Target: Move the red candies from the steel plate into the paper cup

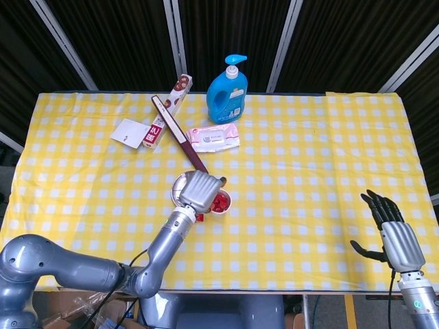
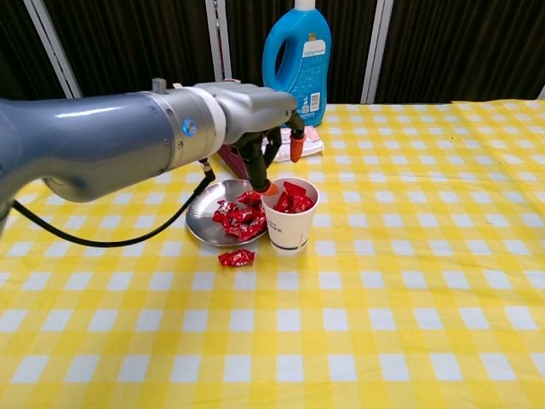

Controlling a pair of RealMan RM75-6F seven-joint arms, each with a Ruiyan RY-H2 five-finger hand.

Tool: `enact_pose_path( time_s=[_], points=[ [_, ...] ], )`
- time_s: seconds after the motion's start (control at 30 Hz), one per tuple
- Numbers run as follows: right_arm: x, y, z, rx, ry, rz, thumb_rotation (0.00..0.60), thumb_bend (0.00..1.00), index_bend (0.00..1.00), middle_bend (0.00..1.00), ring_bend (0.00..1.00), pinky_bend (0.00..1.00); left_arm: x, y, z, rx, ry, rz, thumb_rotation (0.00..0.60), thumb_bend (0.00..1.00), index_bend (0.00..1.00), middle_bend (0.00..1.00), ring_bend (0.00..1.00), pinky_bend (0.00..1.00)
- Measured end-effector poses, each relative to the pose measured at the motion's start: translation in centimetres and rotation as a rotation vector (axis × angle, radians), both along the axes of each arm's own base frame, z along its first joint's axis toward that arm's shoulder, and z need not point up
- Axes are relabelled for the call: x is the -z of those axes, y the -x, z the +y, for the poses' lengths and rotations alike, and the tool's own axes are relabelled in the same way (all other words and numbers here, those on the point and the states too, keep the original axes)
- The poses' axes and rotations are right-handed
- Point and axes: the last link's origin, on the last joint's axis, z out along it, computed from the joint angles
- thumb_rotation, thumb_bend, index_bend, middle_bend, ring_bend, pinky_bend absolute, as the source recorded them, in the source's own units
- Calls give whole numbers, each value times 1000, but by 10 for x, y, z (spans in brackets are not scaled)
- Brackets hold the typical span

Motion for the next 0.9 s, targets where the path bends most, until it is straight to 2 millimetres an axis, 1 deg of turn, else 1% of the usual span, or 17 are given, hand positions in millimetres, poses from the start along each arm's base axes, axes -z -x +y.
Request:
enact_pose_path(
  time_s=[0.1, 0.23, 0.37, 0.5, 0.57, 0.73, 0.8, 0.9],
  points=[
    [0, 0, 0, 0, 1, 2, 600, 277, 0, 0, 0, 0, -10, 13, -3, -16, -2, -16, 600, 294, 398, 871, 927, 937],
    [1, 0, 0, -1, 2, 7, 600, 277, 0, 0, 0, 0, -21, 41, -10, -43, 8, 13, 600, 294, 419, 944, 976, 963],
    [1, -1, 0, 0, 3, 9, 600, 277, 0, 0, 0, 0, -21, 60, -19, -58, 38, 42, 600, 293, 437, 990, 1000, 978],
    [1, -1, 0, 1, 2, 7, 600, 277, 0, 0, 0, 0, -15, 69, -25, -68, 63, 64, 600, 294, 448, 1000, 1000, 984],
    [1, -1, 0, 1, 2, 6, 600, 277, 0, 0, 0, 0, -9, 72, -27, -73, 76, 74, 600, 294, 444, 1000, 1000, 984],
    [1, -1, 0, 1, 1, 4, 600, 277, 0, 0, 0, 0, 7, 76, -30, -91, 101, 100, 600, 323, 406, 998, 1000, 984],
    [1, -1, 0, 1, 1, 3, 600, 277, 0, 0, 0, 0, 11, 76, -31, -99, 114, 110, 600, 345, 386, 995, 1000, 984],
    [1, 0, 0, 2, 0, 2, 600, 277, 0, 0, 0, 0, 19, 75, -32, -107, 132, 119, 600, 353, 365, 994, 1000, 984]
  ],
)
